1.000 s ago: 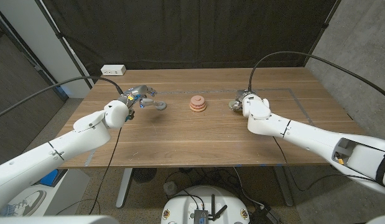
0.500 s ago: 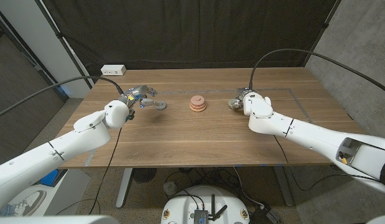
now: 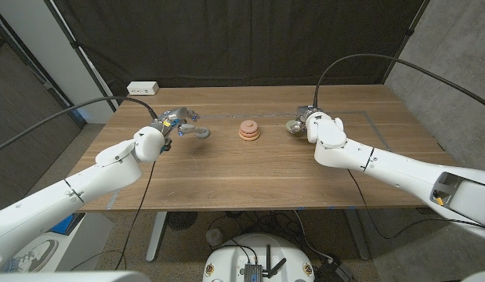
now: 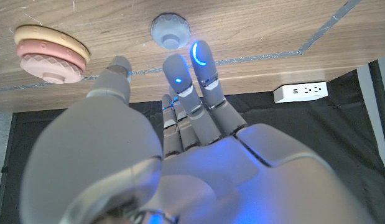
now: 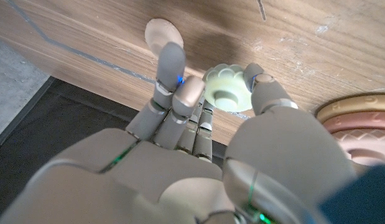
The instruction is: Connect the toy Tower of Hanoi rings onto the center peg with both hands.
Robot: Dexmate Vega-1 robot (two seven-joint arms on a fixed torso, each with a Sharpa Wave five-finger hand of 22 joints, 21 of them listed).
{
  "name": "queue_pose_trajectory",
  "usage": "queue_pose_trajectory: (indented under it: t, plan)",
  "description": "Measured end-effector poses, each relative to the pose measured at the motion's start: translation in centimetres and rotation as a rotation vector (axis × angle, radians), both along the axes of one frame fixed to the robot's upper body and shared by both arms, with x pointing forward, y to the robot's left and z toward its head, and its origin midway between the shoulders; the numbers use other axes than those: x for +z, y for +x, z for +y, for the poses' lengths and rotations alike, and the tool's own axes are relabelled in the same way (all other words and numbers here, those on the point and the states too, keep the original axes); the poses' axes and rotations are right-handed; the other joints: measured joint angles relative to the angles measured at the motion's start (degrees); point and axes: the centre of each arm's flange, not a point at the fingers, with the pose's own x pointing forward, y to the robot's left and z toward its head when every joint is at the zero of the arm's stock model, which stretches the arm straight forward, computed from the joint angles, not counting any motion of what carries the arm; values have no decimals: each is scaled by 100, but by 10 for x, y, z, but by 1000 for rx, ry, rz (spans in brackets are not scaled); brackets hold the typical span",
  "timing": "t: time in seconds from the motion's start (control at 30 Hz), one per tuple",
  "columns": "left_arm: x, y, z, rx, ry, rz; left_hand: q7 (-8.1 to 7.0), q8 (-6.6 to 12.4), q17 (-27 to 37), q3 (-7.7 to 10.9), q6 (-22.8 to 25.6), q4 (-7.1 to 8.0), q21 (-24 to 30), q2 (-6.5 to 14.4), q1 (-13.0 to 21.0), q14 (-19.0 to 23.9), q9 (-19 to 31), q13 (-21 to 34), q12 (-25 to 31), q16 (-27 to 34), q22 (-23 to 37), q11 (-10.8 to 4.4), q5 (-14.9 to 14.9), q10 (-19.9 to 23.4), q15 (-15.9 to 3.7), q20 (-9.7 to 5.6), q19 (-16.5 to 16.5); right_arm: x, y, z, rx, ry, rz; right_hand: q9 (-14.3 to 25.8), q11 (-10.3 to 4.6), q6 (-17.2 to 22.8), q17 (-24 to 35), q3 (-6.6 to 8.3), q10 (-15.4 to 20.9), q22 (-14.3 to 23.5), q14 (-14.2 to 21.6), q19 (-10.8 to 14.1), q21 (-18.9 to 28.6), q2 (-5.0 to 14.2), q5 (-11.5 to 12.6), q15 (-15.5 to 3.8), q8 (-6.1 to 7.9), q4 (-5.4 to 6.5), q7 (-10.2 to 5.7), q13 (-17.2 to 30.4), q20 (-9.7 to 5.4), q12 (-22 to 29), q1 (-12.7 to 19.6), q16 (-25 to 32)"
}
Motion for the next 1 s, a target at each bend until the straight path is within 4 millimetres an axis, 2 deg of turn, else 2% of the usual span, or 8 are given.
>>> queue_pose_trajectory:
  t: [0.6, 1.0]
  plan:
    - [-6, -3, 4, 7, -11, -3, -30, 0, -1, 49, 30, 0, 0, 0, 0, 0, -1, 16, 0, 0, 7, -26, 0, 47, 0, 0, 0, 16, -15, 0, 12, -17, -17, 0, 40, 18, -16, 16, 40, 13, 0, 0, 0, -1, -1, 0, -5, -16, 19, 79, 0, -17, 0, 0]
    - [-9, -8, 6, 8, -13, -20, -31, 0, -2, 49, 30, 0, 0, 0, 0, 0, -1, 16, 0, 0, 6, -25, 0, 46, 0, -1, -1, 20, -19, 8, 64, -32, -24, 0, 39, 18, -16, 15, 39, 27, -1, -1, 0, -1, 37, 0, -16, -16, 18, 89, 0, -41, 1, 29]
